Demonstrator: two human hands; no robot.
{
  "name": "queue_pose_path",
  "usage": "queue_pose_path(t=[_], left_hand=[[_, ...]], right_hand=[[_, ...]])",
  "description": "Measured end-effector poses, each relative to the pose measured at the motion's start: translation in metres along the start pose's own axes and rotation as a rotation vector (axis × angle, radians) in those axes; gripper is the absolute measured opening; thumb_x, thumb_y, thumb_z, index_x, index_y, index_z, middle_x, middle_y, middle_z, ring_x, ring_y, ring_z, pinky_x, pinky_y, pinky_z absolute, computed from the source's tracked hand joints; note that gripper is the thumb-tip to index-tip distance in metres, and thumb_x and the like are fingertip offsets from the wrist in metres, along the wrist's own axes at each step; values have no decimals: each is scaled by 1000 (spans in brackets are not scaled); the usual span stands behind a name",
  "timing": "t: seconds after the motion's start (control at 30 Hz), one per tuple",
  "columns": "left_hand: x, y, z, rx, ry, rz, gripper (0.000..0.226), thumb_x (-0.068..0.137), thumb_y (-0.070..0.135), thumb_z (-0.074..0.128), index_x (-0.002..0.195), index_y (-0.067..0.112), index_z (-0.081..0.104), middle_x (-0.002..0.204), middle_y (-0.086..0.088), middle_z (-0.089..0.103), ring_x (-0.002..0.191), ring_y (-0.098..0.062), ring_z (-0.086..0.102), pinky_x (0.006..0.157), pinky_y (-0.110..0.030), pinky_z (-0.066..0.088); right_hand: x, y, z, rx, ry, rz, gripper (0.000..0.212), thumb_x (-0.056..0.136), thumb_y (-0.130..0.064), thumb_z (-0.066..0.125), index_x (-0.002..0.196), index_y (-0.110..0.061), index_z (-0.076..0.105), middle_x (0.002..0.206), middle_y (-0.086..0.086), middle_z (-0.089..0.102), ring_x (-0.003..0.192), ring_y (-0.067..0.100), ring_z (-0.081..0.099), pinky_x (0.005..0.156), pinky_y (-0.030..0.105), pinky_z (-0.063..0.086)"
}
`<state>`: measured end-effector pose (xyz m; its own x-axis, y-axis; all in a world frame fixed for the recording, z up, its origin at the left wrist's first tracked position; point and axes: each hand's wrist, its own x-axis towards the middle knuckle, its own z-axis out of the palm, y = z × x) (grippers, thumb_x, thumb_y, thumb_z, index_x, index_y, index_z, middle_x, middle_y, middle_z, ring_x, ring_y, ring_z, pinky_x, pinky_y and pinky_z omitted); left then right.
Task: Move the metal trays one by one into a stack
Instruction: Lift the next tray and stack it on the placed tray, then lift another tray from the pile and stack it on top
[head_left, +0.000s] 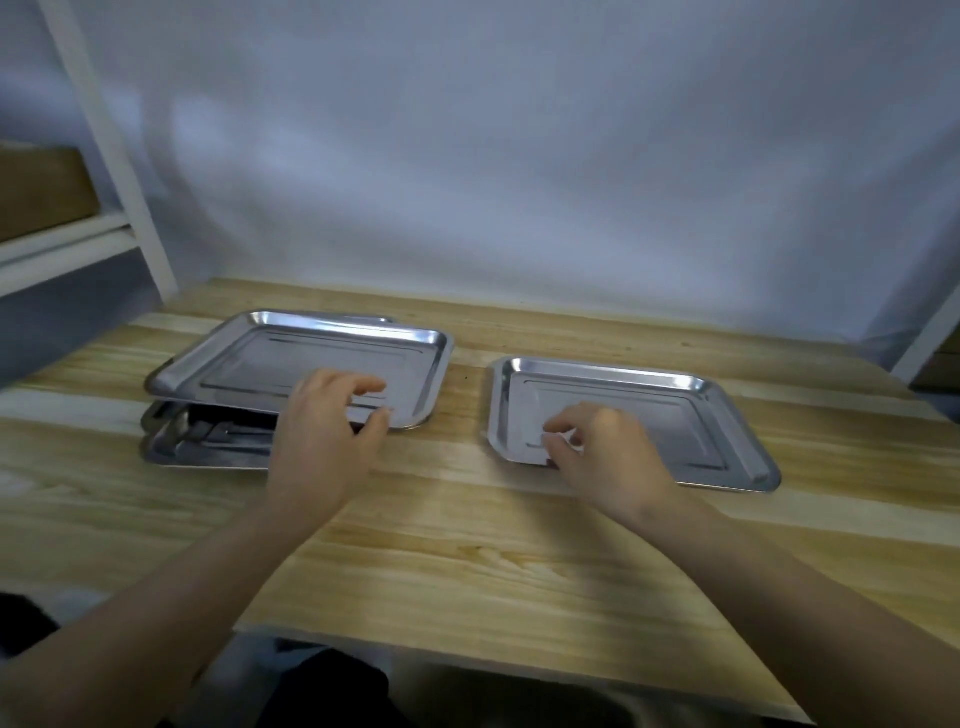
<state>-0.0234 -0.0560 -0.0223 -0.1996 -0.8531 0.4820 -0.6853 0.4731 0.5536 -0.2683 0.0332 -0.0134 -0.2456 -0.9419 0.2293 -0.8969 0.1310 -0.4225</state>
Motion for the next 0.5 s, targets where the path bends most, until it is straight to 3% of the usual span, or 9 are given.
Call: queue_pose_path(t=[0.1,0.23,0.3,0.43,0.5], left_hand=[[-2,-19,-11,47,18,-73,29,86,23,67,114,20,64,111,2,59,104,-18,54,92,-37,46],[-6,-34,-19,-44,15,-203,33,86,21,66,119,15,60,114,1,53,104,-18,55,89,-30,45],[-6,-39,-21,-118,14,-299,31,87,20,66,117,15,58,117,-3,56,97,-13,57,81,-24,46],[-5,-47,-25,-249,45,-450,28,87,17,66,110,9,52,103,-3,59,78,-1,55,55,-11,40],[-2,-51,-28,-340,67,-533,32,86,18,67,111,5,52,96,-2,61,79,-5,57,57,-14,40]], right_hand=[[11,-22,10,115,-14,22,21,93,-24,58,98,-14,75,97,1,73,86,15,64,70,25,47],[26,-52,24,278,-26,66,21,93,-21,60,98,-8,76,89,4,73,81,15,64,68,21,43],[35,-65,33,331,-45,105,26,93,-25,62,104,-5,74,95,8,74,86,19,66,67,20,45],[50,-83,47,476,-104,251,43,91,-30,64,125,-3,62,122,7,66,110,22,63,96,36,51],[56,-89,53,530,-131,316,47,90,-31,65,127,-3,61,126,9,64,114,27,61,99,42,50]])
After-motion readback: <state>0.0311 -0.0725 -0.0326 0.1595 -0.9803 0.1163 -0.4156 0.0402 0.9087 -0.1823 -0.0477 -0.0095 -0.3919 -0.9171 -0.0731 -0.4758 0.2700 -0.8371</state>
